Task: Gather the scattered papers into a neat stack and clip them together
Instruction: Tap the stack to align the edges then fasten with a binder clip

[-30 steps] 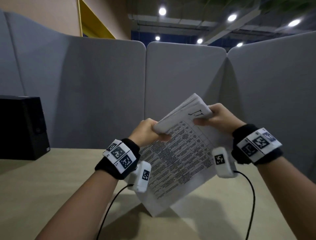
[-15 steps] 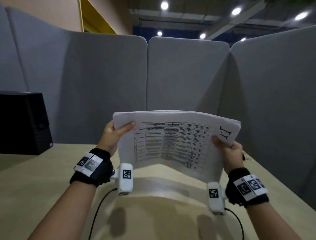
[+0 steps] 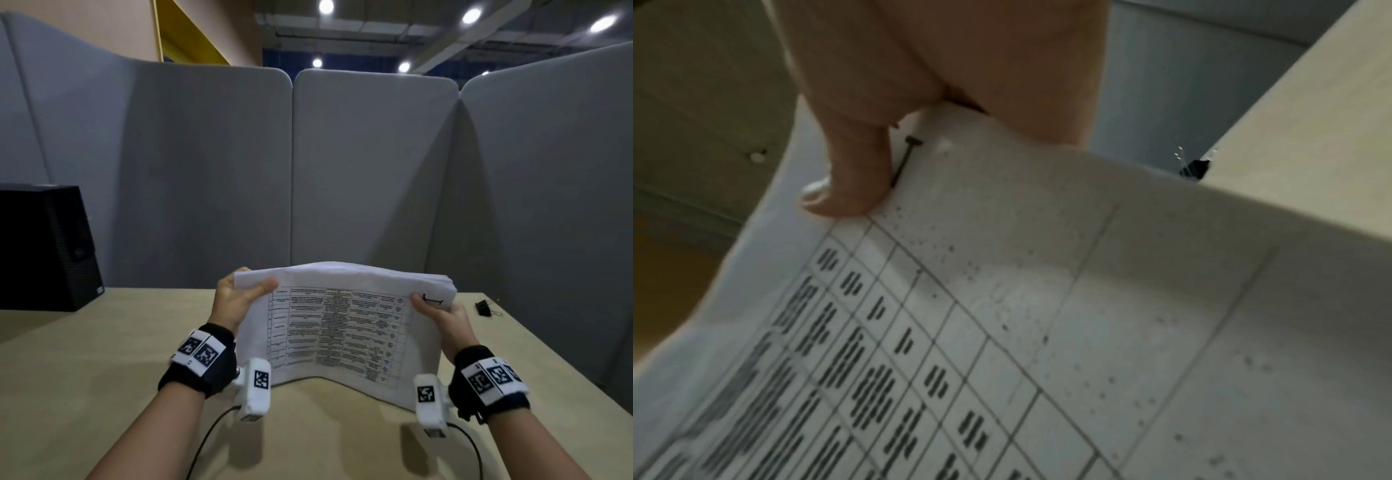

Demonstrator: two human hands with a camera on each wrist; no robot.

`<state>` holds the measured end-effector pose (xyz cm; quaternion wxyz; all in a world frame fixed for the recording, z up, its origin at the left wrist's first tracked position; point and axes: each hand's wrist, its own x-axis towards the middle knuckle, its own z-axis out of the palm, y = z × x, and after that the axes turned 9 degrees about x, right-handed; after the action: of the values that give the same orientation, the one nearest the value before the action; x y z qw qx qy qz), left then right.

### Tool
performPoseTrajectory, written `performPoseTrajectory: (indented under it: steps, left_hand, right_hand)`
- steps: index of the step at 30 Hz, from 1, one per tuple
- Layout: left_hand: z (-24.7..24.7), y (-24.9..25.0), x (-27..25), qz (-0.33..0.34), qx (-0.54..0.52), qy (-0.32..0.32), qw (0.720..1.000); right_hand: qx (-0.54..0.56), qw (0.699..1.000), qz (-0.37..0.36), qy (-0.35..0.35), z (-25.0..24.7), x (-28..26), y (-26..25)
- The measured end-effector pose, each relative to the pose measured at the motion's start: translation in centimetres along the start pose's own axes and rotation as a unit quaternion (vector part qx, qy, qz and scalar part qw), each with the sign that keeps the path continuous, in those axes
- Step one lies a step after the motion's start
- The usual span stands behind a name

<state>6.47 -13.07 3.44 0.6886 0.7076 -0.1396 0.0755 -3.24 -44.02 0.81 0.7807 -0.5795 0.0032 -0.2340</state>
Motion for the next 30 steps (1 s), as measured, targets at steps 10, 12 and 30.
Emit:
performPoseTrajectory:
  steps: [10, 12, 30]
  left_hand:
    - [-2.4, -0.4, -0.4, -0.036, 0.066, -0.083, 0.994]
    - [-3.0, 1.5, -0.2, 0.026, 0.194, -0.028, 0.98]
    - [10.3, 9.1, 0.3, 0.224, 0.53, -0.16, 0.802]
  right_hand:
    - [-0.003, 1.0, -0.02, -0.023, 0.0, 0.2, 1.2]
    - [0.002, 0.999, -0.031, -0.028, -0.1, 0.1, 1.2]
    - [-0.107, 0.994, -0.018, -0.008, -2.2, -1.5, 1.1]
